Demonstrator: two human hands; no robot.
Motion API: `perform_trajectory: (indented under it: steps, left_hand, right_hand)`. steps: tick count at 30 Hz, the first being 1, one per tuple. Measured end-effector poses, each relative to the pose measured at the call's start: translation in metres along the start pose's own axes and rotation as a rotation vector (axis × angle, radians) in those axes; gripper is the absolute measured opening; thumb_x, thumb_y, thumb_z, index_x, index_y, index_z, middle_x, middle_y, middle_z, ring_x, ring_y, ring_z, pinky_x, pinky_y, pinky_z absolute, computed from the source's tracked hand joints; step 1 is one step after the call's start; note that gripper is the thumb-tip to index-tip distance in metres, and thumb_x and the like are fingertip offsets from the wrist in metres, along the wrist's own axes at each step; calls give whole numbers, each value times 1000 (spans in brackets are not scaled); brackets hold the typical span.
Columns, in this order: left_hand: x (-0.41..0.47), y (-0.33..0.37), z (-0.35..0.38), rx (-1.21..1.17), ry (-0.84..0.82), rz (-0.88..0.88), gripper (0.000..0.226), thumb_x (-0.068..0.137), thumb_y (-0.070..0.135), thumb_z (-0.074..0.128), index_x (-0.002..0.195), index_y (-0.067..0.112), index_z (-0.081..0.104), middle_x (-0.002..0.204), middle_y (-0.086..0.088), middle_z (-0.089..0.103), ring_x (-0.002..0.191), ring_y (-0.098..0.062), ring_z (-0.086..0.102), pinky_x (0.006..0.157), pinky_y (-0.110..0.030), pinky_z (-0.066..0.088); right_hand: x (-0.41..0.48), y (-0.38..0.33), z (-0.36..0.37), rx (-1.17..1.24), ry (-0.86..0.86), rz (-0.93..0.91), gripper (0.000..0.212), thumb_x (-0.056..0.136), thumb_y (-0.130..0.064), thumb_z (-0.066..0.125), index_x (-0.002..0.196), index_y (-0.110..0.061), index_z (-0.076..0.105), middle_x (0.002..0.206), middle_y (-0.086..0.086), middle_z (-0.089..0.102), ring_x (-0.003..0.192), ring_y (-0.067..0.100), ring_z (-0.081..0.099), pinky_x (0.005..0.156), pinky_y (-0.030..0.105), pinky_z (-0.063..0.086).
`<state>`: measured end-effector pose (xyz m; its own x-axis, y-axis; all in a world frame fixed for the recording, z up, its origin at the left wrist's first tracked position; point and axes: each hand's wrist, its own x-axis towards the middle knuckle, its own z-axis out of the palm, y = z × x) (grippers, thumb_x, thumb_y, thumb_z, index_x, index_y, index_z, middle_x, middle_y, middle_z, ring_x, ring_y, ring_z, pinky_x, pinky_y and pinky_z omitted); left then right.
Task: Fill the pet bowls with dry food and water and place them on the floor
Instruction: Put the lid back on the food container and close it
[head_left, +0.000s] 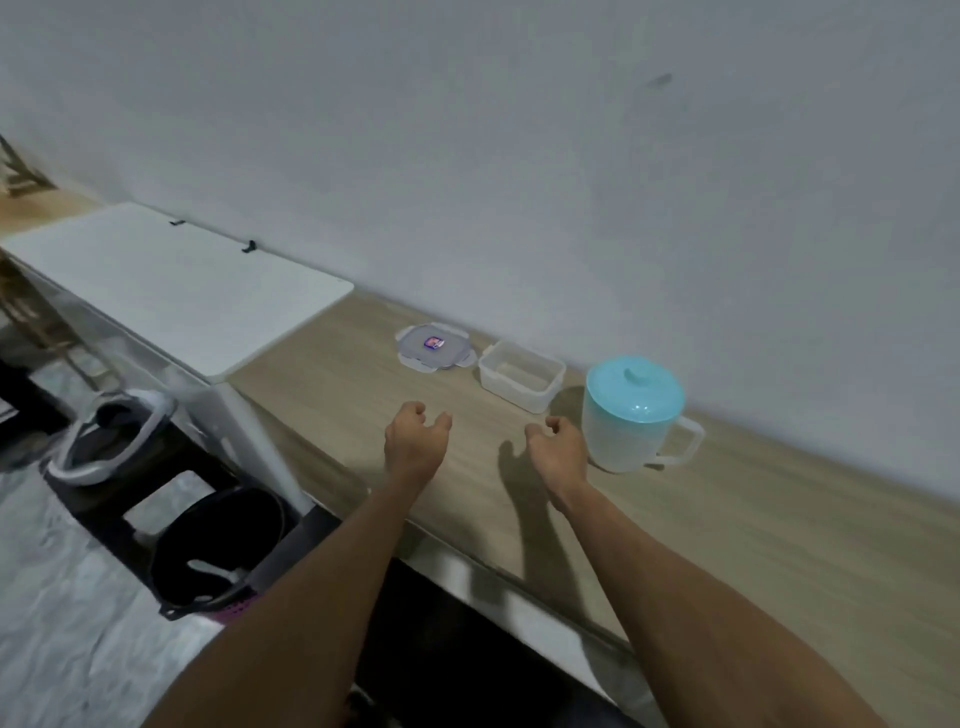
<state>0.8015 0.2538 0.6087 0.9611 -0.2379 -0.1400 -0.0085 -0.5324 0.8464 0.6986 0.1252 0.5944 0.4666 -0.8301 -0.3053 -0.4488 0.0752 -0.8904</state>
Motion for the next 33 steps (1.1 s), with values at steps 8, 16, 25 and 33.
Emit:
perform_trajectory:
  steps: [8,16,25,33]
  left_hand:
    - [163,-13,-14,136,-161,123,51,86,36,66,126,5,58,128,-16,63,123,-30,57,104,-40,43]
    - [295,-23,-18,373,-282,200,68,68,62,57,110,9,59,113,-16,67,106,-36,63,90,-43,52]
    - [361,-14,15,611,-523,414,91,52,63,81,121,16,45,126,-6,53,122,-30,48,94,-42,46]
    - [382,-10,27,805,-613,429,113,42,65,85,129,14,36,132,-12,40,126,-34,38,101,-45,41]
  right_hand:
    - [64,-41,60,25,335,99,45,95,-26,56,131,-1,54,130,18,60,118,34,58,96,37,47]
    - [108,-56,84,-58,533,197,40,96,-26,53,121,6,55,124,28,59,114,41,57,92,39,45]
    - [123,-47,95,-135,595,201,30,98,-12,40,121,0,55,122,27,60,113,44,55,91,41,44]
    - [115,-47,101,-108,613,151,41,99,-11,41,140,-8,48,138,21,55,128,41,49,105,40,38]
